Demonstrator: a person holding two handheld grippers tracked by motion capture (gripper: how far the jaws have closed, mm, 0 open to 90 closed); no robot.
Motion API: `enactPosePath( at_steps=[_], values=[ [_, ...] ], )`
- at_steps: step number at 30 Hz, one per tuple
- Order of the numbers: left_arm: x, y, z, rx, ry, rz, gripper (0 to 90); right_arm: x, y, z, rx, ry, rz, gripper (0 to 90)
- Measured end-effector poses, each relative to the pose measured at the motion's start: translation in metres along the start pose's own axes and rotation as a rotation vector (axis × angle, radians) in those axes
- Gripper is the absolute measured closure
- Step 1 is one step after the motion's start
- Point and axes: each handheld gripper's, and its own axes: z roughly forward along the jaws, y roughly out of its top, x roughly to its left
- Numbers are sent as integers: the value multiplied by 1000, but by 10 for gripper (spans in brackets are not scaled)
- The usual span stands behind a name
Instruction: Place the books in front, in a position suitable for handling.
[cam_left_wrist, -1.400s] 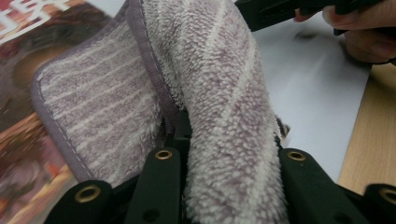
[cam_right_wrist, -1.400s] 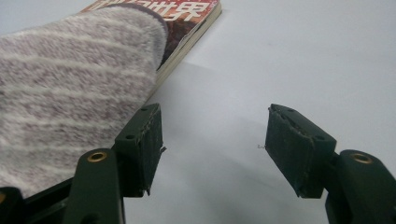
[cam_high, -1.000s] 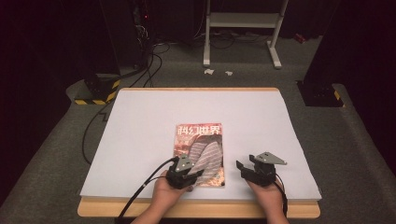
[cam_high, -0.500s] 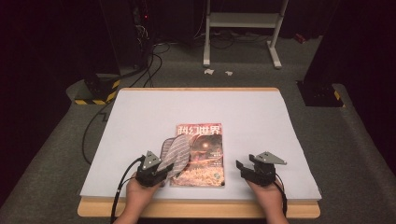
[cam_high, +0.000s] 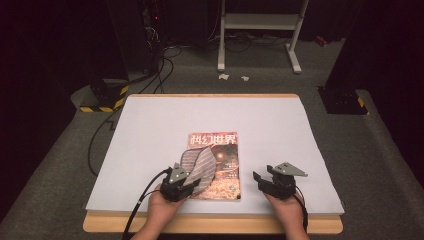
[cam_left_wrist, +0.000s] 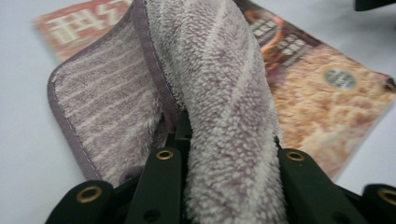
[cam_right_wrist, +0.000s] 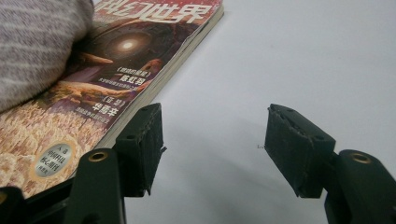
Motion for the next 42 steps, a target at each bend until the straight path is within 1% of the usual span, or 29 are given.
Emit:
enactPosePath(
  at_steps=[1, 2, 4, 5, 6, 10, 11, 12, 13, 14, 16, 20, 21, 26, 27, 28, 29, 30, 31, 32, 33, 34, 35, 36, 37, 38, 39, 40, 42],
  values=[
    [-10, 5, 7, 6, -19, 25, 713, 0, 0, 0, -1, 0, 0, 368],
    [-10, 5, 7, 6, -19, 25, 713, 0, 0, 0, -1, 0, 0, 368],
    [-21, 11, 14, 10, -43, 43, 713, -2, 0, -1, -3, -3, 2, 369],
    [-31, 17, 22, 19, -63, 69, 713, -2, 0, -2, -4, -4, 8, 369],
    [-31, 17, 22, 19, -63, 69, 713, -3, 0, -2, -6, -5, 6, 369],
    [-54, 28, 36, 25, -112, 104, 713, -4, 0, -3, -7, -6, 8, 368],
    [-65, 32, 41, 28, -132, 124, 713, -4, 0, -3, -9, -6, 8, 369],
    [-70, 34, 44, 29, -136, 135, 713, -5, 0, -3, -8, -5, 9, 368],
    [-70, 34, 44, 29, -136, 135, 712, -5, 0, -3, -8, -5, 9, 368],
    [-75, 36, 46, 31, -136, 150, 712, -5, 0, -3, -8, -5, 11, 368],
    [-78, 37, 48, 31, -136, 158, 712, -5, 0, -3, -8, -5, 11, 369],
    [-75, 35, 46, 26, -124, 163, 713, -4, 0, -3, -8, -3, 7, 368],
    [-70, 33, 44, 23, -118, 151, 713, -4, 0, -3, -9, -4, 7, 368],
    [-53, 25, 35, 17, -88, 127, 715, -4, 0, -4, -11, -6, 8, 368],
    [-53, 25, 35, 17, -88, 127, 715, -4, 0, -4, -11, -6, 8, 368],
    [-49, 23, 32, 17, -79, 123, 715, -4, 0, -4, -11, -6, 8, 368],
    [-40, 18, 26, 14, -59, 110, 716, -4, 0, -3, -9, -6, 7, 369],
    [-34, 16, 23, 13, -50, 100, 716, -4, 0, -3, -10, -7, 7, 369],
    [-34, 16, 23, 13, -50, 100, 716, -4, 0, -3, -10, -7, 7, 369],
    [-23, 11, 17, 9, -27, 74, 716, -4, 0, -3, -9, -6, 8, 369],
    [-17, 8, 13, 7, -19, 64, 716, -4, 0, -3, -9, -7, 8, 369],
    [-17, 8, 13, 7, -19, 64, 716, -4, 0, -3, -9, -7, 8, 369],
    [-7, 3, 6, 2, 2, 41, 717, -4, 0, -3, -9, -7, 7, 369],
    [-7, 3, 6, 2, 2, 41, 717, -4, 0, -3, -9, -7, 7, 369],
    [2, -2, -1, -3, 20, 18, 717, -4, 0, -3, -9, -9, 7, 368],
    [2, -2, -1, -3, 20, 18, 717, -4, 0, -3, -9, -9, 7, 368],
    [7, -5, -4, -3, 29, 11, 717, -4, 0, -3, -8, -9, 9, 369],
    [14, -8, -10, -4, 47, -3, 717, -4, 0, -3, -7, -9, 8, 368],
    [17, -10, -12, -7, 52, -11, 718, -4, 0, -3, -7, -10, 7, 368]
  ],
)
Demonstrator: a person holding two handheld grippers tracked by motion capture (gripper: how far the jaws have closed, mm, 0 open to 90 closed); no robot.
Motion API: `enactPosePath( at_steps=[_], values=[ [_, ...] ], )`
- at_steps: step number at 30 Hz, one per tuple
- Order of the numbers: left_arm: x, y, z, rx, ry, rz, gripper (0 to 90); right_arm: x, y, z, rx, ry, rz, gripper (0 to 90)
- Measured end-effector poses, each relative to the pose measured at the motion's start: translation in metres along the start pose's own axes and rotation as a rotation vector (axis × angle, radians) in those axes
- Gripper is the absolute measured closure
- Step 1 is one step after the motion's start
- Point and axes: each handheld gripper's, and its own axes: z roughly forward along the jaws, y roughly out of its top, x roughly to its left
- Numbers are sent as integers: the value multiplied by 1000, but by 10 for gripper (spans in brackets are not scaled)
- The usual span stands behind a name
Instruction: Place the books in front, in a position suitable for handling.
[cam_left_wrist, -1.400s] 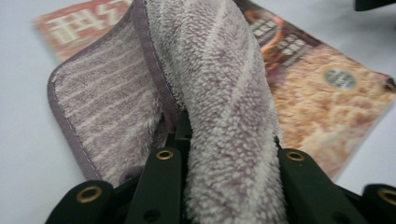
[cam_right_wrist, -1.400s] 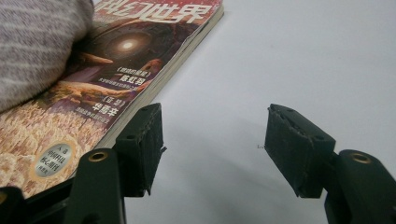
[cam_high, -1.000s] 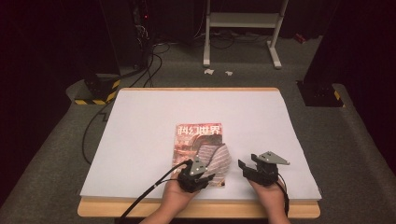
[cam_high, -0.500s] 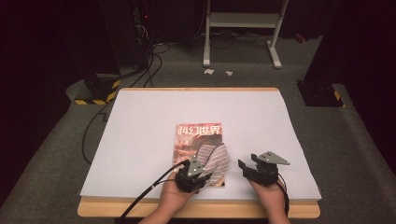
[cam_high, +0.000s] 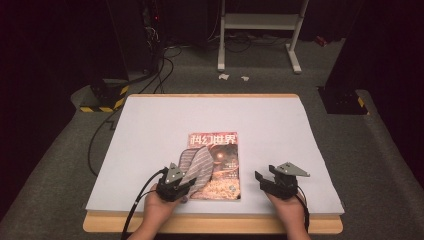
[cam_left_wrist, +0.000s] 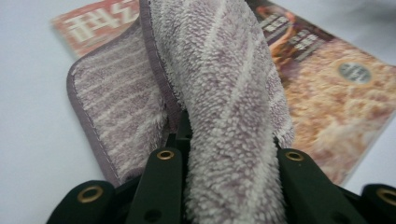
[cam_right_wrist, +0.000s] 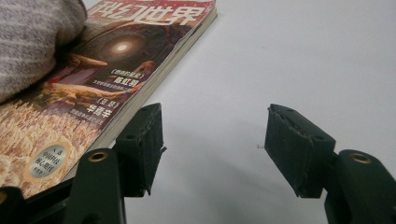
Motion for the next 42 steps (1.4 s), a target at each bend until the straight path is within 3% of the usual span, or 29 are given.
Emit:
enactPosePath(
  at_steps=[8, 12, 16, 25, 35, 39, 42],
  values=[
    [34, 9, -7, -34, 71, -82, 719, 1, 0, 1, 1, 1, 0, 368],
    [41, 16, 5, -18, 89, -87, 718, 1, 0, 1, 0, 2, 0, 369],
    [40, 20, 18, 2, 78, -85, 718, -1, 0, 0, 0, 2, 5, 369],
    [17, 38, 44, 25, 18, -47, 718, 0, 0, 1, 0, 7, -2, 368],
    [-37, 66, 83, 23, -98, 21, 717, 0, 0, 0, -1, 9, -2, 368],
    [-51, 74, 92, 24, -126, 31, 716, 0, 0, 0, -1, 12, -2, 368],
    [-54, 75, 94, 24, -127, 38, 716, 0, 0, 0, -1, 13, -2, 368]
  ],
)
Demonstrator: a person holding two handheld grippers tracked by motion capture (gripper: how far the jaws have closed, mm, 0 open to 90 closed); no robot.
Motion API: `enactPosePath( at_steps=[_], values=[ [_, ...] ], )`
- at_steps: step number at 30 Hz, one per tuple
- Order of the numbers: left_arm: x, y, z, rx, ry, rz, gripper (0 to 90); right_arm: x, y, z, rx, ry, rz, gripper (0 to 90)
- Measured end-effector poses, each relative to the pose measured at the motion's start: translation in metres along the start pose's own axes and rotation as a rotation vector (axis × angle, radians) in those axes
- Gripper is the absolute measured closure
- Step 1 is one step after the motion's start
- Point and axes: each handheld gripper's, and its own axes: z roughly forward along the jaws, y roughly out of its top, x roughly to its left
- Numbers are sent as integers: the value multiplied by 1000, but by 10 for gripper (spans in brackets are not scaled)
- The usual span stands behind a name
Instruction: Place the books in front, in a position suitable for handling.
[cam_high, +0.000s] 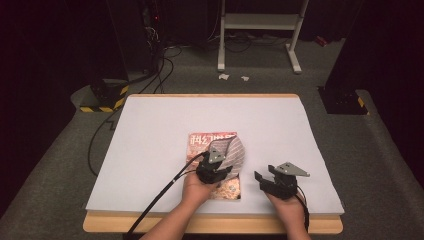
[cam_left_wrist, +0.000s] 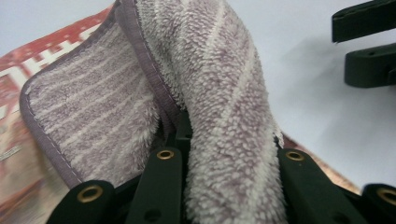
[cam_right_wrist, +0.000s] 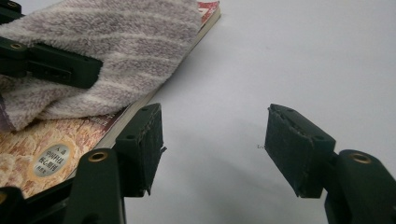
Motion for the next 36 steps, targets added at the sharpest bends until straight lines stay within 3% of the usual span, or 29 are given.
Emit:
enactPosePath(
  at_steps=[3, 4, 8, 13, 18, 25, 31, 36],
  values=[
    [2, -2, -3, 2, 16, 23, 716, 0, 0, 0, -1, 2, -1, 368],
    [8, -6, -7, -4, 18, 1, 716, 0, 0, -1, -2, 1, 1, 368],
    [18, -13, -16, -6, 33, -14, 717, 0, 0, 0, 0, 0, -1, 368],
    [39, -26, -34, -6, 84, -33, 718, 1, 0, 0, 2, -1, -7, 368],
    [65, -45, -59, -18, 140, -85, 718, 1, -1, 0, 6, -2, -6, 368],
    [86, -60, -81, -15, 196, -122, 717, 1, -1, 1, 7, -5, -7, 368],
    [84, -59, -79, -18, 189, -127, 717, 2, -1, 2, 11, -6, -6, 368],
    [69, -50, -66, -9, 179, -81, 716, 2, -1, 2, 11, -7, -5, 368]
  ],
)
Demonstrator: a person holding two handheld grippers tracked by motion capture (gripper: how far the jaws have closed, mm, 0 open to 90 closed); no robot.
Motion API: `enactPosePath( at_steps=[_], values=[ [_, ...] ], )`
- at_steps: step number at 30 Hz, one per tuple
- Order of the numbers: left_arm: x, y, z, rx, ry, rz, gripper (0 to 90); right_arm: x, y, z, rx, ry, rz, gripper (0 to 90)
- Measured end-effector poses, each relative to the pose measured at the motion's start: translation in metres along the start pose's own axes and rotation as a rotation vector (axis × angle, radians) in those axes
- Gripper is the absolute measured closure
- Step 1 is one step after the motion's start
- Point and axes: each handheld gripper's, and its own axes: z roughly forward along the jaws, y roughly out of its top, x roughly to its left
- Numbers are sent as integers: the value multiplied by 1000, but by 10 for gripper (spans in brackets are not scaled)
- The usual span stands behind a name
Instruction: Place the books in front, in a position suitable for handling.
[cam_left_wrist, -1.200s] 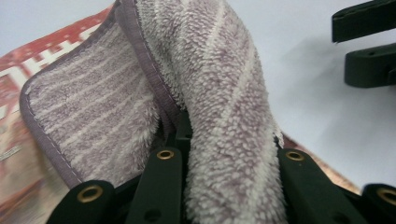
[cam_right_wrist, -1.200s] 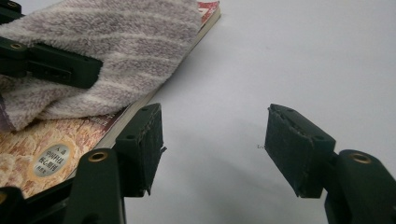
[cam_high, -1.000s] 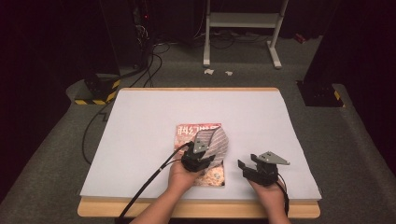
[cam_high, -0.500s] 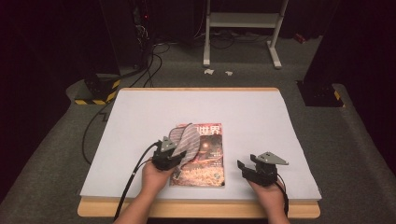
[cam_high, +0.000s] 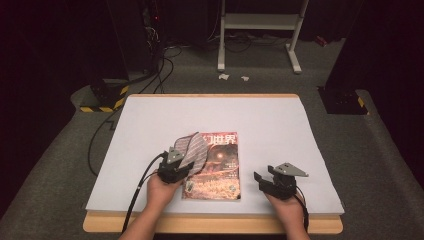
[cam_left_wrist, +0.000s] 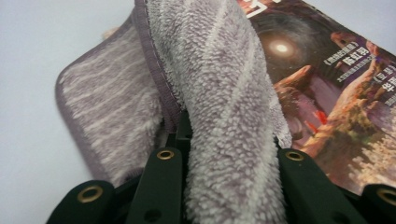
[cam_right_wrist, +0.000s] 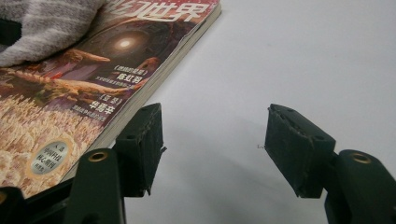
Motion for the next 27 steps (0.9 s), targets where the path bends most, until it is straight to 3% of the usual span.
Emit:
enactPosePath(
  at_steps=[5, 17, 18, 21, 27],
  values=[
    [-14, 8, 10, 7, -33, 21, 716, 0, 0, 0, -3, 1, -2, 368],
    [-77, 40, 53, 11, -154, 77, 714, -2, 0, -3, -9, 2, 3, 368],
    [-77, 40, 53, 11, -154, 77, 714, -2, 0, -3, -9, 2, 3, 368],
    [-93, 47, 61, 14, -170, 106, 711, -2, 0, -2, -9, 4, 2, 368],
    [-91, 45, 59, 15, -153, 139, 711, -2, 0, -3, -11, 5, 5, 368]
  ],
)
